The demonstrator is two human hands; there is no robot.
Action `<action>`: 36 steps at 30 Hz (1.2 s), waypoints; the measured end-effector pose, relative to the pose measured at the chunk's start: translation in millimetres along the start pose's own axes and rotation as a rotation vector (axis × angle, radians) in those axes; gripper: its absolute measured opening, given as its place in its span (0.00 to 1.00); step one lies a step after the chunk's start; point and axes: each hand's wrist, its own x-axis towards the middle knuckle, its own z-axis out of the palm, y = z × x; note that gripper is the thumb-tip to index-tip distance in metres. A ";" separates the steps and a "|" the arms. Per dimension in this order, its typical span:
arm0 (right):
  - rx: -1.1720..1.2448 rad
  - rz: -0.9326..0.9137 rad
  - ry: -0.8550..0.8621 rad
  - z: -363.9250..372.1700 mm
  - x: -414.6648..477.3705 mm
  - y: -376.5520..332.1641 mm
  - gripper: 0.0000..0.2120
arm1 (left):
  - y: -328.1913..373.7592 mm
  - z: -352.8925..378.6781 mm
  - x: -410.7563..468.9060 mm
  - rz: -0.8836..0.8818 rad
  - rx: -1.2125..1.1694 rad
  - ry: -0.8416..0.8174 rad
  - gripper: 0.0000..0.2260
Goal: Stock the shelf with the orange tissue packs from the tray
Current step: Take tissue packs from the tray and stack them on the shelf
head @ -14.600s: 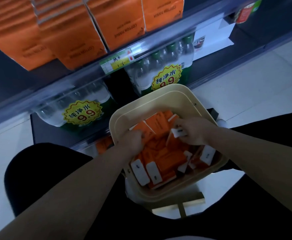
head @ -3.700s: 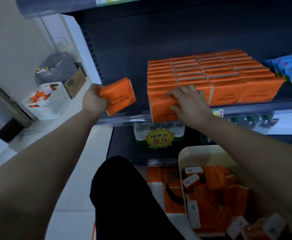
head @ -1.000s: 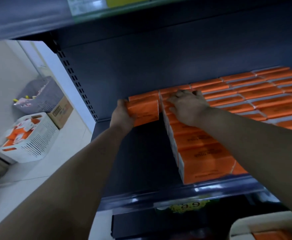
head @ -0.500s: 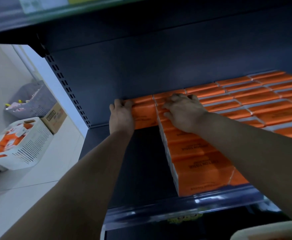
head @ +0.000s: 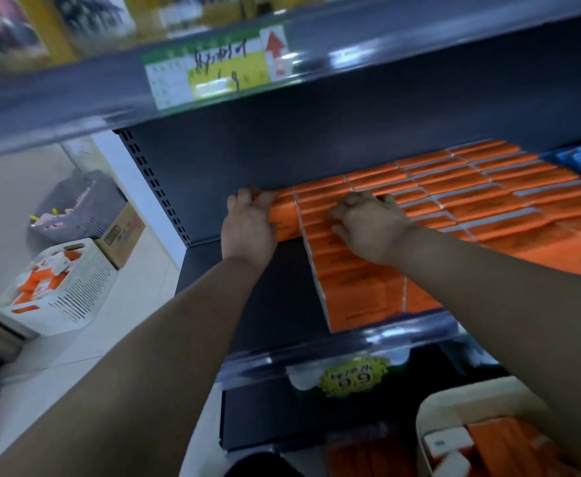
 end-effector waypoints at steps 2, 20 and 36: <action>-0.008 0.002 0.015 -5.7 -29.1 0.8 0.18 | 20.6 -17.8 -17.6 0.053 -0.074 -0.002 0.20; -0.054 0.219 -0.115 78.6 -341.8 115.6 0.19 | 212.3 51.5 -231.6 0.301 -0.301 -0.483 0.13; 0.178 0.350 -0.623 169.4 -459.0 184.5 0.13 | 280.5 167.1 -308.6 0.372 -0.252 -1.019 0.15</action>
